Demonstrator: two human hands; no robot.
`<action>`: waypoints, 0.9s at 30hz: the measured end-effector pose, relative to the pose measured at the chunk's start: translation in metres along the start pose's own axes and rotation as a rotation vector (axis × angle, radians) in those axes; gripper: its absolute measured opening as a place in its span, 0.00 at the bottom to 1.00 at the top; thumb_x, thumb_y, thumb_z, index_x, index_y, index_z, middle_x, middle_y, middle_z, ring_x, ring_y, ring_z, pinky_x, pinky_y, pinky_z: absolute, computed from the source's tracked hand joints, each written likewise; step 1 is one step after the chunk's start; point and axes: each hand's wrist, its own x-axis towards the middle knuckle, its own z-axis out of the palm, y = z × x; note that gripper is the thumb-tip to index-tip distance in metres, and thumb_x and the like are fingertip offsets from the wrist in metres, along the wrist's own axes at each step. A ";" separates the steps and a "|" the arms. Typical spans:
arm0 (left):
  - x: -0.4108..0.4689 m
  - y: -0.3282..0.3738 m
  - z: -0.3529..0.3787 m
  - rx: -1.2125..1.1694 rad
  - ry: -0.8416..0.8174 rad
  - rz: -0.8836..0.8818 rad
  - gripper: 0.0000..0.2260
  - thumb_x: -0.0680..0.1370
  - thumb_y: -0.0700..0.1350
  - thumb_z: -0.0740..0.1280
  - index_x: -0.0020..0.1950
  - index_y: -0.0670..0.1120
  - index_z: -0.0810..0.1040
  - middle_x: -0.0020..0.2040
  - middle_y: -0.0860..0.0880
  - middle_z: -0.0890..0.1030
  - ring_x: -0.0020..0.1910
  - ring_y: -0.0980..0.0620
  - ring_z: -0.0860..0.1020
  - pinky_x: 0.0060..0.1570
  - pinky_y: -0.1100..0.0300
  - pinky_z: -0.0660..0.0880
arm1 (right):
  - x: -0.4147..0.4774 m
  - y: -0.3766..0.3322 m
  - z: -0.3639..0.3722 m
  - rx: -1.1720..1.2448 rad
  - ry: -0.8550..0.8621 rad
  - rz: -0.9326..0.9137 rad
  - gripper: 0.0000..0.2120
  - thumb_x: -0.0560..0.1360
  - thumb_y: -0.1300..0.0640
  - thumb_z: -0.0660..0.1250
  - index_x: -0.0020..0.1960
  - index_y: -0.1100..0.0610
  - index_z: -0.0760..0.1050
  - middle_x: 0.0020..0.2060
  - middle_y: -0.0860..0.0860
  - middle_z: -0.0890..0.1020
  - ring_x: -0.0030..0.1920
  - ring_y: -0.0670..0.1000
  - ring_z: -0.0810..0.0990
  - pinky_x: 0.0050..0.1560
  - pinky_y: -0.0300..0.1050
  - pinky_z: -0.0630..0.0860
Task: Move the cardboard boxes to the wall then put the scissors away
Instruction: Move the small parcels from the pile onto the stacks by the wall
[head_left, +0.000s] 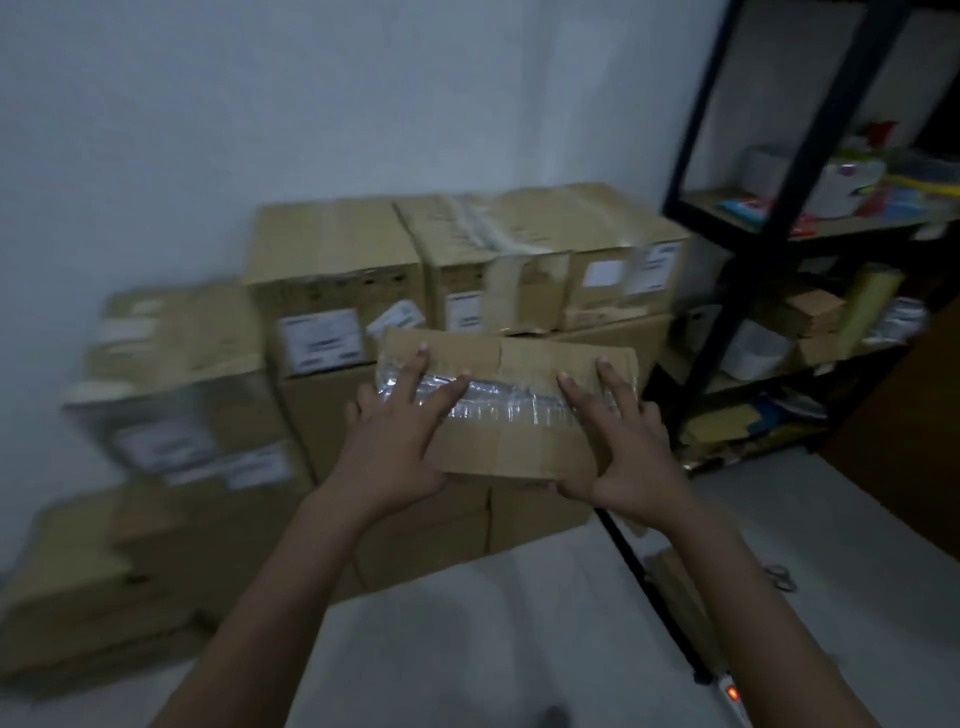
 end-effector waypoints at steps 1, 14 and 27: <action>-0.025 -0.018 0.000 0.011 -0.003 -0.059 0.46 0.68 0.52 0.73 0.75 0.69 0.44 0.78 0.56 0.36 0.67 0.37 0.60 0.67 0.46 0.59 | -0.002 -0.020 0.014 0.012 -0.053 -0.047 0.53 0.60 0.38 0.75 0.72 0.27 0.42 0.76 0.35 0.37 0.71 0.58 0.54 0.69 0.58 0.60; -0.289 -0.164 -0.018 0.011 0.101 -0.662 0.46 0.68 0.54 0.75 0.76 0.67 0.48 0.79 0.54 0.37 0.67 0.37 0.60 0.64 0.50 0.60 | -0.027 -0.244 0.162 0.083 -0.376 -0.567 0.54 0.61 0.39 0.77 0.75 0.30 0.44 0.77 0.40 0.37 0.70 0.57 0.57 0.70 0.54 0.57; -0.364 -0.279 -0.015 0.031 0.161 -0.959 0.44 0.70 0.55 0.73 0.76 0.65 0.48 0.79 0.52 0.38 0.65 0.39 0.60 0.63 0.50 0.57 | 0.013 -0.394 0.262 0.140 -0.639 -0.764 0.50 0.65 0.36 0.75 0.75 0.30 0.45 0.76 0.37 0.35 0.77 0.62 0.44 0.73 0.62 0.54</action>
